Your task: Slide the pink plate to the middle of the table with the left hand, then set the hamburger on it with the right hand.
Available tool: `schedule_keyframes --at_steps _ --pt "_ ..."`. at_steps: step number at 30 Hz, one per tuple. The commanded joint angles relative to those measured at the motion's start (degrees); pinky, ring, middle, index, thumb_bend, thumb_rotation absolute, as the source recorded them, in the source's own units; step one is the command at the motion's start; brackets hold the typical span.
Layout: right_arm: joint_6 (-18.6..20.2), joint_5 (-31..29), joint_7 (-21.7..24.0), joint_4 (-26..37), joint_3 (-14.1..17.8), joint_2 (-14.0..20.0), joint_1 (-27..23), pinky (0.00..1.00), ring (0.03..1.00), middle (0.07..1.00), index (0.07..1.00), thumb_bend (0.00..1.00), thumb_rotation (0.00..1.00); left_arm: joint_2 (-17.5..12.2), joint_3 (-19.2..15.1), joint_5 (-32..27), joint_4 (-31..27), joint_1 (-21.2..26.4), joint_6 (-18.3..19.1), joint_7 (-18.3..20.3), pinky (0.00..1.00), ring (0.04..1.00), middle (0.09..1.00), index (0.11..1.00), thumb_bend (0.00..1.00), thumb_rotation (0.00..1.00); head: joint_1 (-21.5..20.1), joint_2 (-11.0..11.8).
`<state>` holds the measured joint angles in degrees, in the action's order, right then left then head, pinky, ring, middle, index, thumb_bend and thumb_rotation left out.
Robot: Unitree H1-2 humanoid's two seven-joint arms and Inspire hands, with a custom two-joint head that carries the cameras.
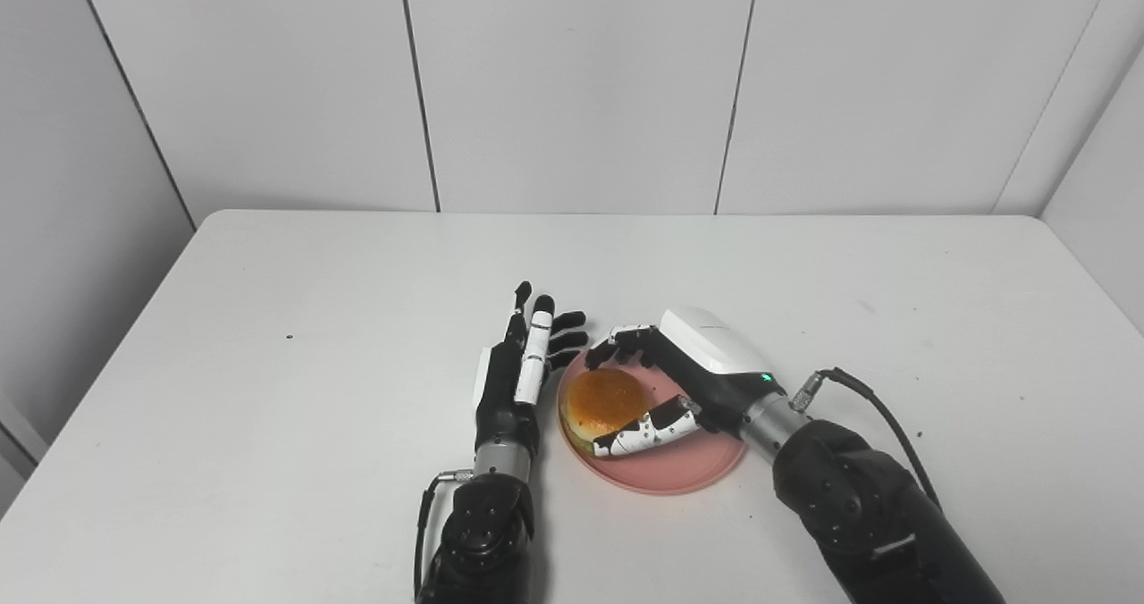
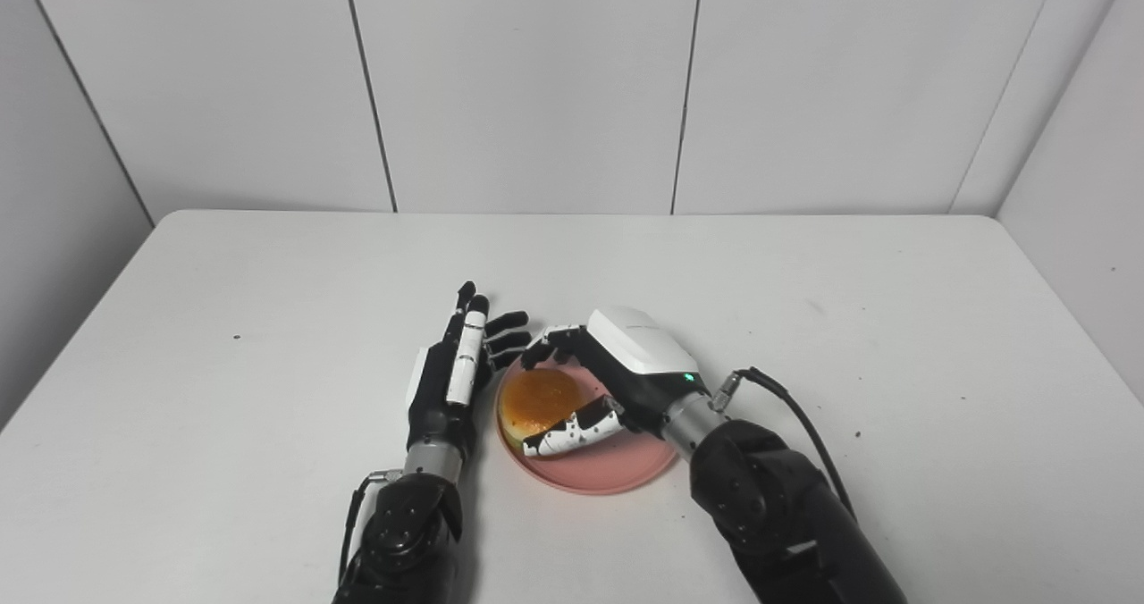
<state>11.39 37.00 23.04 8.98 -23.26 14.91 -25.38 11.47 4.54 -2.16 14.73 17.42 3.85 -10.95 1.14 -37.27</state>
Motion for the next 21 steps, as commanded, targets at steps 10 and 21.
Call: schedule_keyframes --at_steps 10,21 --pt "2.24 0.97 3.33 7.94 3.95 1.06 -4.62 0.67 0.746 0.744 0.634 0.91 0.3 2.81 -0.17 -0.48 0.84 0.09 0.44 0.29 0.74 0.714 0.691 0.976 0.52 0.92 -0.02 -0.06" --pt "0.93 -4.41 -0.97 6.97 10.85 -1.17 -5.2 0.46 0.56 0.689 0.637 0.81 0.37 2.93 -0.25 0.04 0.23 -0.07 0.91 -0.49 0.82 0.723 0.713 0.974 0.52 0.94 -0.02 -0.1"
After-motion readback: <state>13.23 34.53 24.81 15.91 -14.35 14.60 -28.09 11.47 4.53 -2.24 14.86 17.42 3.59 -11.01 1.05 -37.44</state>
